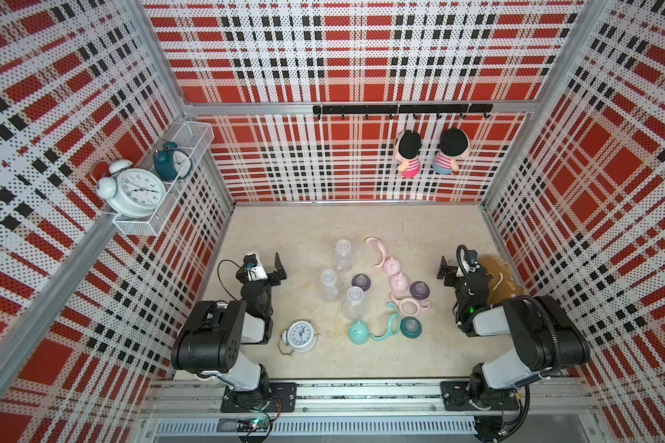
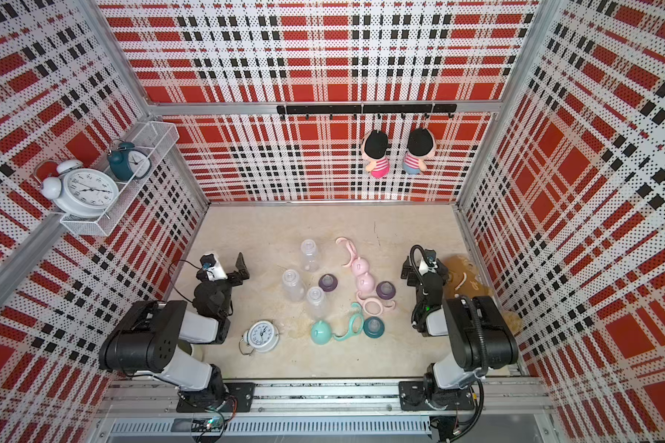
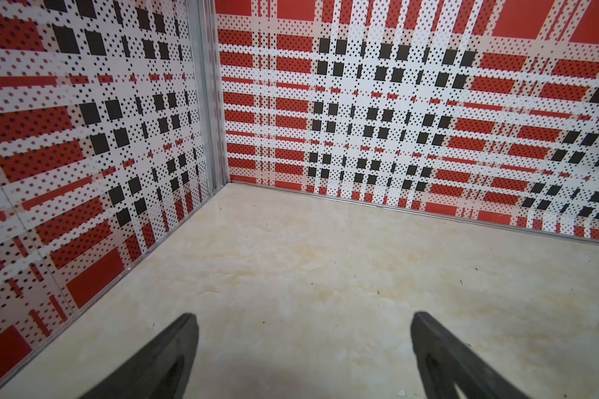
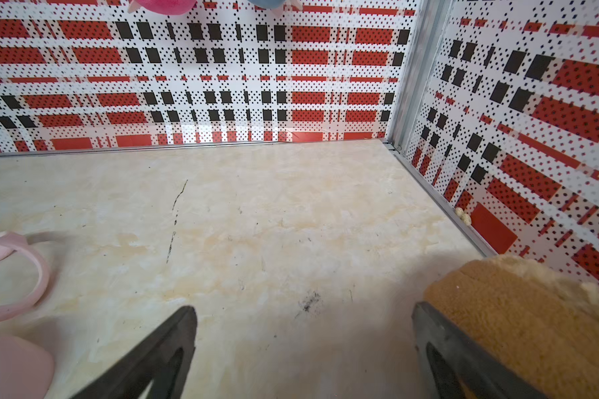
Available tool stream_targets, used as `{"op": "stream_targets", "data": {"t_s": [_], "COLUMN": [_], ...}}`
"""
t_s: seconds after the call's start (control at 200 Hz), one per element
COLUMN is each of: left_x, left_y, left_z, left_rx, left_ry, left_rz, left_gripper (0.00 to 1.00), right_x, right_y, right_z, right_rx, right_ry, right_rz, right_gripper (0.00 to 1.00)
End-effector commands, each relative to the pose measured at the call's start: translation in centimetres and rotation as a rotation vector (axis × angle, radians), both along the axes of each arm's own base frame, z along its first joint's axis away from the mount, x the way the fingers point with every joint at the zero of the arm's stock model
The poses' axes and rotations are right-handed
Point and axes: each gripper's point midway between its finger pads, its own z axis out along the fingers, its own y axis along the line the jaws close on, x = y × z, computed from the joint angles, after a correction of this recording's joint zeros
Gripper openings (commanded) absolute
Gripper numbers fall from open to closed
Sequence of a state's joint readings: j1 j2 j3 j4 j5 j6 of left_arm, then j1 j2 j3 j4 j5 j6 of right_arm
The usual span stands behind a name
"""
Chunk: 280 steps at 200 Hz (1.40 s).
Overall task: Assemble the baby bottles
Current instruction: Pick up the baby bottle from the center of the board.
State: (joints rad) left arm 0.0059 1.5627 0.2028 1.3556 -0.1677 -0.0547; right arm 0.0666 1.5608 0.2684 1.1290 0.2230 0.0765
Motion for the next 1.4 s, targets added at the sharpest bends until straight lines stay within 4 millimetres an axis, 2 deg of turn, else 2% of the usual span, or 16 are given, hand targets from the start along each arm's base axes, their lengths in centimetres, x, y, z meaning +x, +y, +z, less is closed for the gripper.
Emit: {"op": "stream_targets", "data": {"t_s": [0.0, 0.742, 0.917, 1.022, 1.112, 1.132, 1.147, 1.203, 1.288, 1.398], "left_x": [0.3, 0.4, 0.3, 0.5, 0.3, 0.4, 0.4, 1.0, 1.7, 0.8], "left_y": [0.1, -0.2, -0.9, -2.7, -5.3, -5.3, -6.6, -7.9, -9.8, -12.6], "left_z": [0.8, 1.1, 2.3, 3.3, 4.7, 5.0, 5.2, 5.7, 6.3, 7.1], "left_rx": [0.001, 0.007, 0.049, 0.122, 0.211, 0.214, 0.215, 0.191, 0.146, 0.127], "left_ry": [-0.032, -0.034, -0.029, -0.008, -0.013, -0.016, -0.017, 0.004, 0.037, 0.032], "left_rz": [0.000, -0.019, 0.002, 0.003, -0.010, -0.008, -0.042, -0.084, -0.158, -0.262], "left_gripper": [0.98, 0.98, 0.98, 0.98, 0.98, 0.98, 0.98, 0.98, 0.98, 0.98], "right_x": [0.5, 0.4, 0.8, 1.2, 1.2, 1.2, 1.2, 1.3, 1.5, 1.2], "right_y": [-0.4, -0.6, -0.1, 0.9, 2.9, 3.4, 3.8, 4.8, 6.4, 8.7], "right_z": [1.3, 1.3, 3.1, 5.5, 8.0, 8.5, 8.9, 10.0, 10.9, 10.9], "right_rx": [-0.013, -0.012, -0.051, -0.111, -0.167, -0.178, -0.185, -0.194, -0.143, -0.013], "right_ry": [-0.049, -0.052, -0.033, -0.013, -0.023, -0.020, -0.017, 0.005, 0.089, 0.230], "right_rz": [-0.015, -0.025, -0.045, -0.072, -0.050, -0.040, -0.035, -0.017, 0.027, 0.131], "right_gripper": [1.00, 1.00, 1.00, 1.00, 1.00, 1.00, 1.00, 1.00, 1.00, 1.00]}}
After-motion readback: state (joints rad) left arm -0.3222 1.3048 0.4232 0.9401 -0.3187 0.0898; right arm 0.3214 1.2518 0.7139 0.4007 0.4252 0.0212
